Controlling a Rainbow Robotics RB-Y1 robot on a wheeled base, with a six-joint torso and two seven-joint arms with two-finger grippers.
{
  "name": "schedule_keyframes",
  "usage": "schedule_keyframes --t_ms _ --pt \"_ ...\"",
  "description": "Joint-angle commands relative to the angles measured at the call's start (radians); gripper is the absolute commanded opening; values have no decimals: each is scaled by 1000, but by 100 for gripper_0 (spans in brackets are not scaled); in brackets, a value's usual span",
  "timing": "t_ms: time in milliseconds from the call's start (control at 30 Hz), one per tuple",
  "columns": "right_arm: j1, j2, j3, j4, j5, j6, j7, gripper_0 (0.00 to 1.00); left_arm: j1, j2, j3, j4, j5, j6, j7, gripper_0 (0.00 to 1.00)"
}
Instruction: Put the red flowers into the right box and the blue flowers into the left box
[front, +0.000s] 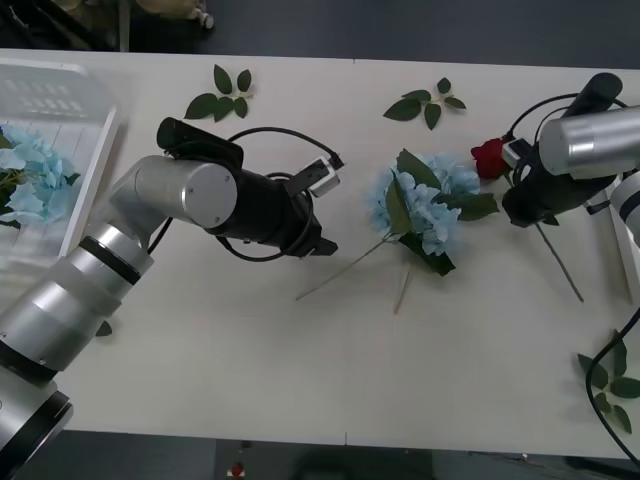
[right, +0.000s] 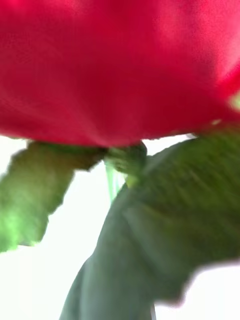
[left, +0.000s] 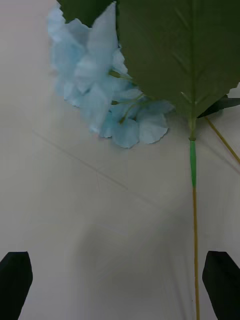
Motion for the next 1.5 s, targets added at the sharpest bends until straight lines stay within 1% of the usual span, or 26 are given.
schedule_keyframes --t_ms 33,167,300,500,667,833,933,1067,1167,1500 --pt "-96 -24 -57 -13 -10 57 15 0 1 -34 -40 -19 -14 -9 49 100" --pt "-136 -73 -86 -13 -41 118 -41 0 0 -48 -93 -19 -28 -29 63 100" --pt "-160 -151 -86 -29 -108 167 -103 0 0 -56 -149 -19 -41 -55 83 100" --pt "-160 -269 -89 -44 -185 213 -120 0 0 -65 -210 -18 -107 -57 107 100" --pt "-157 -358 -92 -43 -197 246 -129 0 0 -65 -248 -16 -130 -58 130 100" --pt "-150 -423 -140 -6 -186 267 -146 0 0 -65 -270 -16 -143 -58 150 99" --pt "-150 -447 -163 34 -160 256 -146 0 0 -65 -279 -16 -152 -58 162 83" --pt "-150 -463 -164 94 -127 190 -146 0 4 -65 -281 -16 -163 -58 173 56" --pt "-150 -463 -163 151 -110 115 -146 0 4 -65 -281 -16 -170 -58 176 46" --pt "-150 -461 -138 313 -102 -113 -152 0 3 -65 -281 -16 -192 -60 193 43"
